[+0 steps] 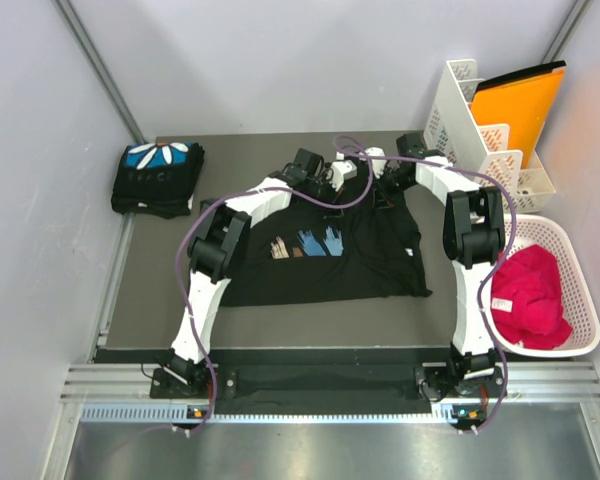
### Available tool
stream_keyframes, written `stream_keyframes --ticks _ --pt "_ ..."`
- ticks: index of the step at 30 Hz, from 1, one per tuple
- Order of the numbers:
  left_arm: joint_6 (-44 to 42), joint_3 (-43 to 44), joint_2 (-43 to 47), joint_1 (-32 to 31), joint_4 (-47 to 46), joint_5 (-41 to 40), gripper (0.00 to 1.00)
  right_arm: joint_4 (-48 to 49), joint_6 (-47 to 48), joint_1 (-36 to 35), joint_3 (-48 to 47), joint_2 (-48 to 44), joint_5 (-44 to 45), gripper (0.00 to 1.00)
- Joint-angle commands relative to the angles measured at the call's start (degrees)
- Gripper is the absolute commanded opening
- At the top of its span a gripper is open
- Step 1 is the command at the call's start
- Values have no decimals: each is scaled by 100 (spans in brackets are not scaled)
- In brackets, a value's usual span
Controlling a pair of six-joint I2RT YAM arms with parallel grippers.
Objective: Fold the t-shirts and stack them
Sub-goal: Fold the tshirt
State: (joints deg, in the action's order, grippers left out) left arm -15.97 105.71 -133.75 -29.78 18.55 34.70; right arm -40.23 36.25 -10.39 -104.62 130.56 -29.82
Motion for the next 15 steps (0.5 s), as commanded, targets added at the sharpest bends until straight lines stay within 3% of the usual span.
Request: stream_keyframes --ticks 1,3,6,9,11,12,13,15 --pt "-12 231 394 -28 -9 248 0 199 40 -86 38 -321 82 0" --pt "-29 213 411 -28 17 213 7 200 40 -86 38 -321 82 0" --pt "-108 204 411 -37 70 160 28 200 40 -86 55 -330 73 0" --pt "-179 178 411 -28 88 134 32 191 49 -94 56 -356 82 1" --pt "-187 169 403 -37 105 160 32 200 49 -94 64 -356 82 1" --pt "-179 169 411 -37 105 186 28 200 49 -94 64 -365 91 0" --pt "-179 178 411 -37 79 178 17 200 49 -103 73 -365 91 0" --pt "-161 187 394 -45 62 186 13 199 58 -112 82 -374 100 0"
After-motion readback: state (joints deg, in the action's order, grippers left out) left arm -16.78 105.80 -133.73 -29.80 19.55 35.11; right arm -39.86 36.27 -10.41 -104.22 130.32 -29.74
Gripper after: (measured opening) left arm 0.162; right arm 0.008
